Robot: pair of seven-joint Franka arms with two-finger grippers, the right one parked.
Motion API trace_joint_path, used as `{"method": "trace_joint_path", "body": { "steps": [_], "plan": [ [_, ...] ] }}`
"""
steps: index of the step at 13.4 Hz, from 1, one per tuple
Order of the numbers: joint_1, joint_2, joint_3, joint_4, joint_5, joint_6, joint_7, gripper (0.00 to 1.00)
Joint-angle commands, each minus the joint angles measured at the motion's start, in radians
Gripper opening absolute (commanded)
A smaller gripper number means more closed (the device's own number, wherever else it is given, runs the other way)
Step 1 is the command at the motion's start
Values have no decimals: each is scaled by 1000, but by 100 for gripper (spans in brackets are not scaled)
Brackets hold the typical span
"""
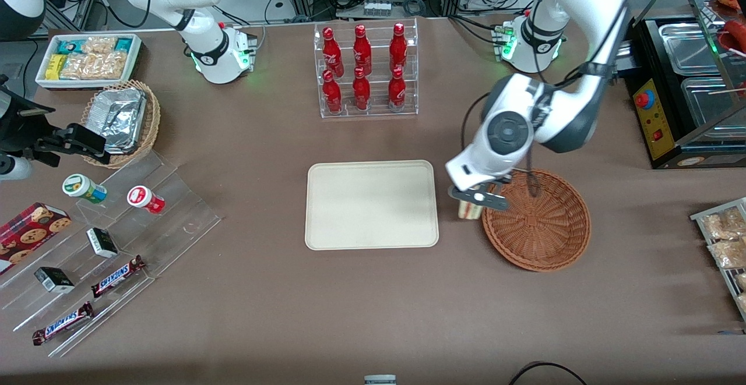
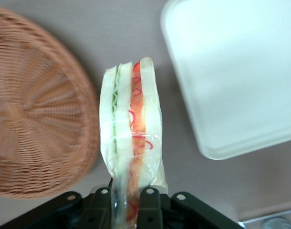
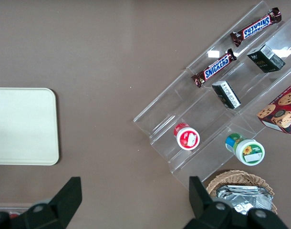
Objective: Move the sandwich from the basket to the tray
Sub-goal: 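Lift the sandwich and carry it over the cream tray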
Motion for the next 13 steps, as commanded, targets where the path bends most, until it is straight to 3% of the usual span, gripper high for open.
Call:
{"method": "trace_joint_path", "body": {
  "steps": [1,6,13],
  "plan": [
    [-62,145,2,156,-16,-23,-73,0],
    [-136,369,2,424,-7,-21,-257,0],
    [-155,448,2,520,-7,-6,-326,0]
  ]
}}
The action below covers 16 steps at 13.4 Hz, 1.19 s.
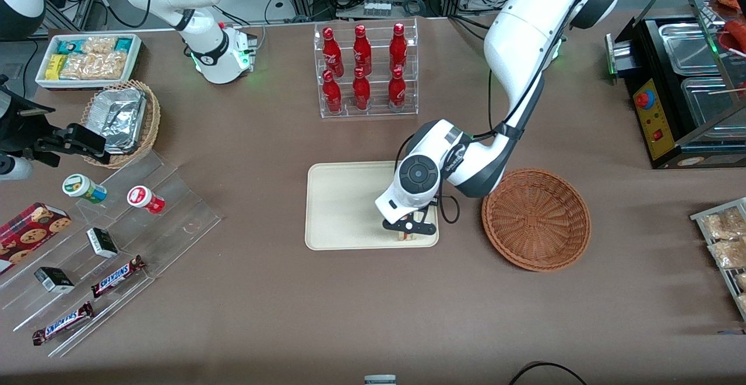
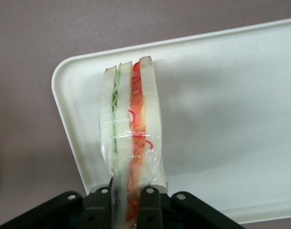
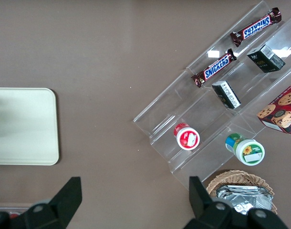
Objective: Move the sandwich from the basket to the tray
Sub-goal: 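Lower the sandwich onto the tray and open the left gripper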
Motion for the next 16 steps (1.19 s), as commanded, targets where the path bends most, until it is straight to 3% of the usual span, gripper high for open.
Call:
{"method": "trace_joint_path", "body": {
  "steps": [1,8,9,11,12,16],
  "plan": [
    [-16,26,9,45,-2,-9,-26,0],
    [-25,62,9,46,-1,37,-37,0],
    [-36,64,9,48,-1,37,-38,20],
    [-39,65,9,46,-1,39,-35,90],
    [-41,64,11,48,-1,37,-38,100],
    [-38,59,12,48,-1,36,-101,100]
  ]
}}
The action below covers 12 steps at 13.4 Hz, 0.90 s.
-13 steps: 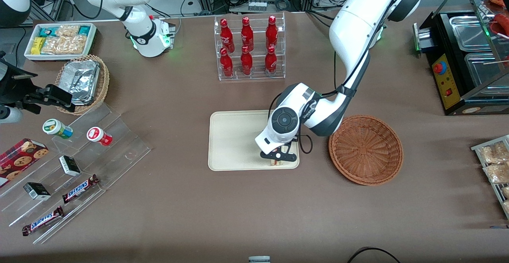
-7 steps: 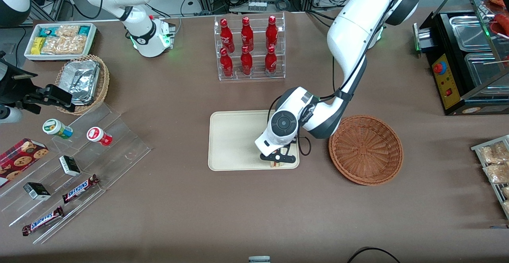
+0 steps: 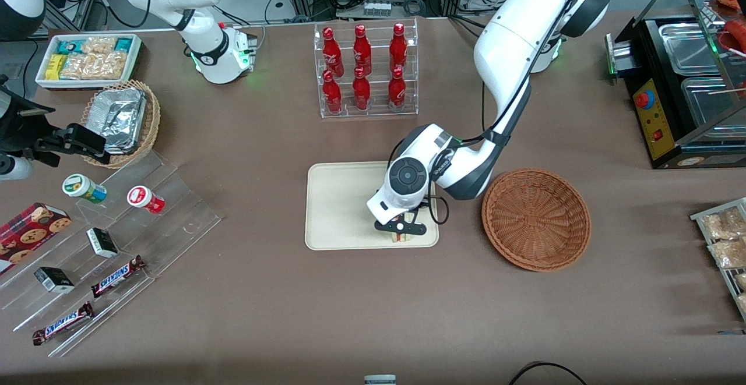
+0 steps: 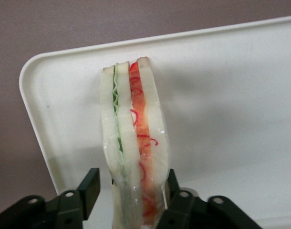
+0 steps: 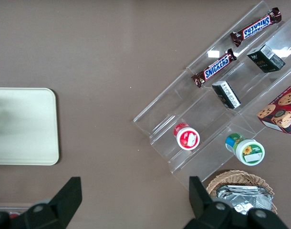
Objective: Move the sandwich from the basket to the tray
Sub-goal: 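Lower the sandwich onto the tray and open the left gripper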
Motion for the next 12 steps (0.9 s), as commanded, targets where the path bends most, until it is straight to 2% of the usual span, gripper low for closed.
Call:
{"method": "trace_joint_path", "body": {
  "steps": [1,8,12],
  "plan": [
    [-11,11,11,30,-1,-4,-44,100],
    [1,-45,25,42,2,-16,-56,100],
    [7,-123,68,45,-2,-87,-55,100]
  ]
}}
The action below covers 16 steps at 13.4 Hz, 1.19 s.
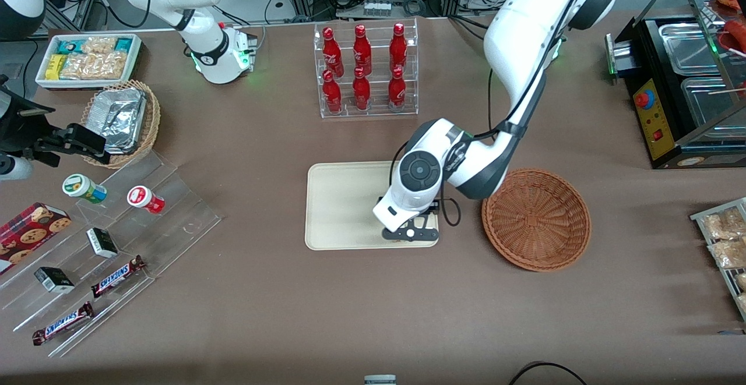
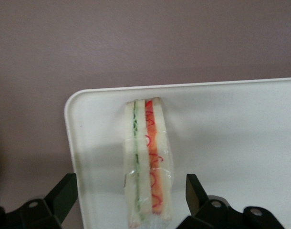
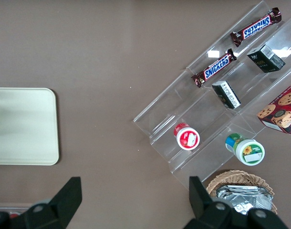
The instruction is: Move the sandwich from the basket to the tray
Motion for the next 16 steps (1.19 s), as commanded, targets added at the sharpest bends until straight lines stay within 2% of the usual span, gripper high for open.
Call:
{"method": "trace_joint_path", "body": {
  "steps": [1,7,11,16],
  "plan": [
    [10,-68,25,-9,-1,-51,-18,100],
    [45,-187,65,-7,5,-112,-3,100],
    [72,-276,126,-7,1,-244,57,100],
    [250,-378,137,22,-2,-446,161,100]
  ]
}}
